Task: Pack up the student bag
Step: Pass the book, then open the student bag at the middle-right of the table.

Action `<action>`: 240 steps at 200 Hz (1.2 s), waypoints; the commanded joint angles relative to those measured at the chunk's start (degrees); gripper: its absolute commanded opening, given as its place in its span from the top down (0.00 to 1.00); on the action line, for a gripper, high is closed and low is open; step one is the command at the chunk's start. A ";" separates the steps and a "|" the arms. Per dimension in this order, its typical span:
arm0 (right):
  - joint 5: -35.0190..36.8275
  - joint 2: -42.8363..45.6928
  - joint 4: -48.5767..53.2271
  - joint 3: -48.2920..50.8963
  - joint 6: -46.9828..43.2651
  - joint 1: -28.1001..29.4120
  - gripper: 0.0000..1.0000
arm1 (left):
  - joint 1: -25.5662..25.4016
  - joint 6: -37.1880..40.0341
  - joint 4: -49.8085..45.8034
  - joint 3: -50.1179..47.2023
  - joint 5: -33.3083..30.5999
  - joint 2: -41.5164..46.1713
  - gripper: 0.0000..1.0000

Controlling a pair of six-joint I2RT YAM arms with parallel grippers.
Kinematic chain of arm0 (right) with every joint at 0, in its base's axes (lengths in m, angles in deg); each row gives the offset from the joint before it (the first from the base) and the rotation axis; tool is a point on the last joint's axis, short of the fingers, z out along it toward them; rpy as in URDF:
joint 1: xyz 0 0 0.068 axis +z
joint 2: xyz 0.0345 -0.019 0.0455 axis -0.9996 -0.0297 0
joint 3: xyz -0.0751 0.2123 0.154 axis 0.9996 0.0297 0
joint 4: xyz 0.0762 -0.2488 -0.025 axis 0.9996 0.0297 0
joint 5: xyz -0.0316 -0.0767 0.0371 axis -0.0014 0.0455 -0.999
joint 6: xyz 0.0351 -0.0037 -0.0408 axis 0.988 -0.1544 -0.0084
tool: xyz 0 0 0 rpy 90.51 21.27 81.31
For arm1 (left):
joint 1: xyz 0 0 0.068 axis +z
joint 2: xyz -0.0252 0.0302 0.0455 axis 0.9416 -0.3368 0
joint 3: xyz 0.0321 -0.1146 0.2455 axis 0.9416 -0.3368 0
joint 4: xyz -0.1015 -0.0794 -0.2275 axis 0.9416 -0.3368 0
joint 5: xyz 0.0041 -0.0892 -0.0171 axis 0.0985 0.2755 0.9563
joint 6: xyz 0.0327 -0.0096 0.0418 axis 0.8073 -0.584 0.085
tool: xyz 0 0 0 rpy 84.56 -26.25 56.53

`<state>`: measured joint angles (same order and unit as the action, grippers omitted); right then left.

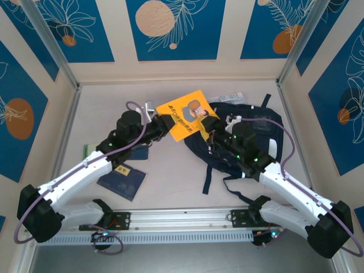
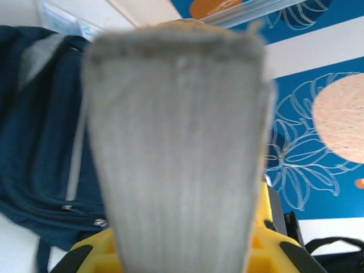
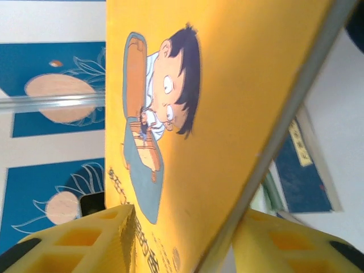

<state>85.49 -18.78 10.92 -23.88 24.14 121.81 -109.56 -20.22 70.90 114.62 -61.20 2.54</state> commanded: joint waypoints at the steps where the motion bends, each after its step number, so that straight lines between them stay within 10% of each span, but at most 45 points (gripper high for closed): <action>1: -6.59 -0.71 13.43 -4.27 -3.61 -2.99 0.51 | 0.20 8.91 -15.76 7.57 -6.42 4.22 1.00; 61: -3.73 -9.26 43.87 -15.84 -21.46 -7.59 0.50 | 0.22 21.20 -44.83 17.37 -16.51 6.71 1.00; 148: 13.44 -46.02 63.19 -44.87 -45.03 -5.79 0.18 | 1.20 30.50 -46.39 18.37 -13.44 7.34 1.00; 240: 17.52 -70.70 67.69 -66.06 -50.42 -6.37 0.21 | 7.84 33.62 -48.42 17.69 -8.20 9.02 1.00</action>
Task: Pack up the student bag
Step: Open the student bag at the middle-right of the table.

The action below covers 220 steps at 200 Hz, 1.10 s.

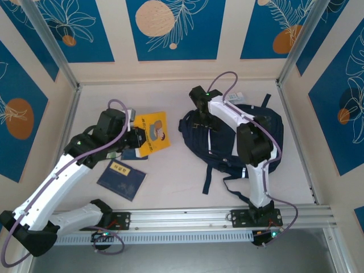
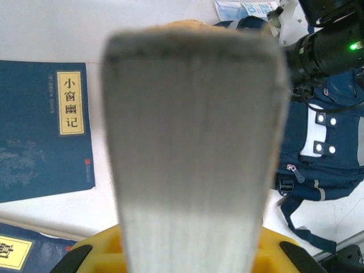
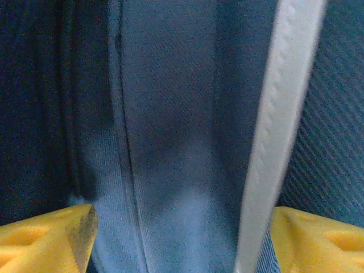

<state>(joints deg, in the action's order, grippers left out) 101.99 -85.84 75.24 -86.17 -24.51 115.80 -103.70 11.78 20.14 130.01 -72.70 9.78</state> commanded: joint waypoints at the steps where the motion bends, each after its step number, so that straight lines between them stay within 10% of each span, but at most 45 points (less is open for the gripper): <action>1: 0.99 -3.82 3.41 -3.85 -1.71 -0.35 0.21 | 1.99 1.63 2.33 2.29 3.38 1.79 1.00; 71: -2.54 1.23 -2.26 5.15 -2.63 0.54 0.95 | 3.09 2.21 3.08 1.56 4.78 1.07 1.00; 127: -15.64 15.06 -10.02 12.60 -12.57 0.21 1.00 | 3.20 0.90 0.22 2.81 2.62 -0.95 1.00; 220: -49.80 35.71 -20.22 25.63 -17.31 -7.41 1.00 | 3.15 -0.23 8.83 1.00 18.18 -5.62 1.00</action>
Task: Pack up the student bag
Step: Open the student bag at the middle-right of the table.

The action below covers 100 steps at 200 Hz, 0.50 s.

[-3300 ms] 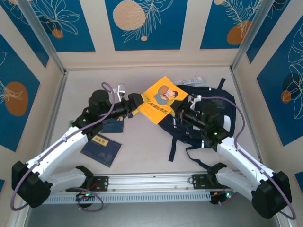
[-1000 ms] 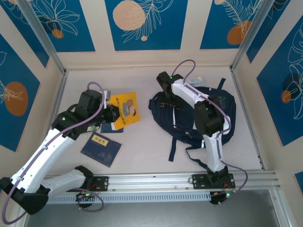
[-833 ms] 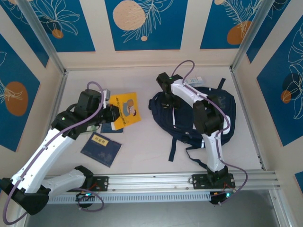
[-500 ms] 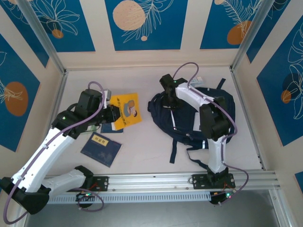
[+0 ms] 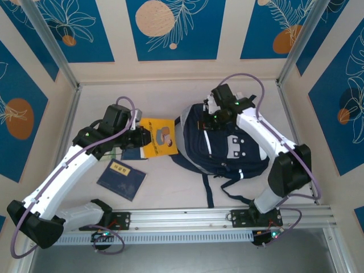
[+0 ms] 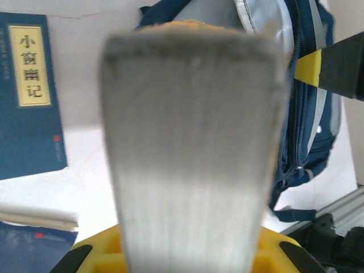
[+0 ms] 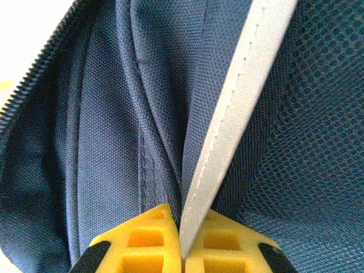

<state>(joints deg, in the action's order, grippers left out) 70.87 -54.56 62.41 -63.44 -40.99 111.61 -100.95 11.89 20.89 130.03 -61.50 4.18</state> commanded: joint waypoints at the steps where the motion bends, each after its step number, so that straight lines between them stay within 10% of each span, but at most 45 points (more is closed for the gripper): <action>1: -19.22 4.53 -7.54 3.01 -0.78 -3.37 1.00 | 0.44 -0.47 8.44 0.83 7.37 -0.06 1.00; 68: -26.23 7.16 -9.16 6.78 0.53 -5.73 1.00 | -1.32 -8.36 32.00 -4.03 24.20 -8.10 1.00; 100: -10.18 10.65 -3.99 5.71 3.53 -4.56 0.54 | -1.93 -13.13 40.44 -6.06 25.22 -9.49 1.00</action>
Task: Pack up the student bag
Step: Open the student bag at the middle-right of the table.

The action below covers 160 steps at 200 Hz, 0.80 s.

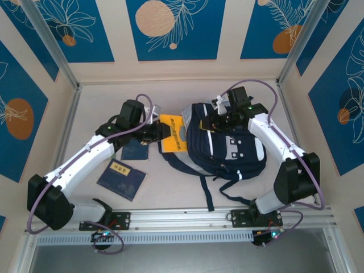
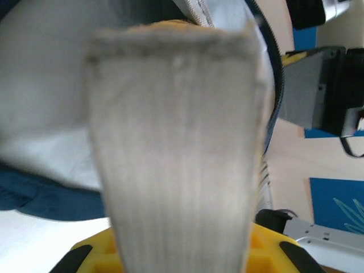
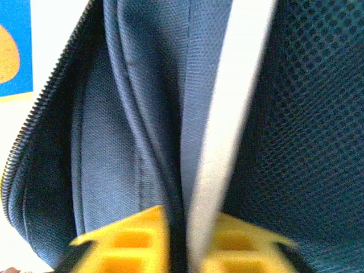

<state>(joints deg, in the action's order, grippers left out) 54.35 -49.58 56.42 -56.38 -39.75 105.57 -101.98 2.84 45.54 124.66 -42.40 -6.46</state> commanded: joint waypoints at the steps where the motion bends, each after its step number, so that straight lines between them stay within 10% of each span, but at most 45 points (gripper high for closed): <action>1: 6.82 5.87 2.21 -1.37 2.39 1.59 0.52 | -0.97 -4.28 16.18 -0.92 6.12 1.16 1.00; 27: 18.95 8.16 8.23 -4.52 2.60 5.78 0.35 | -2.23 -7.39 21.04 -3.88 5.73 1.20 1.00; 160: 24.13 -4.38 15.35 -20.10 7.16 17.39 0.55 | -4.25 -8.05 23.13 -4.21 5.56 1.00 1.00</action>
<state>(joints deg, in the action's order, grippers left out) 77.17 -50.17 67.98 -71.40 -31.42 121.77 -104.62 -4.96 58.66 118.91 -41.57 -6.66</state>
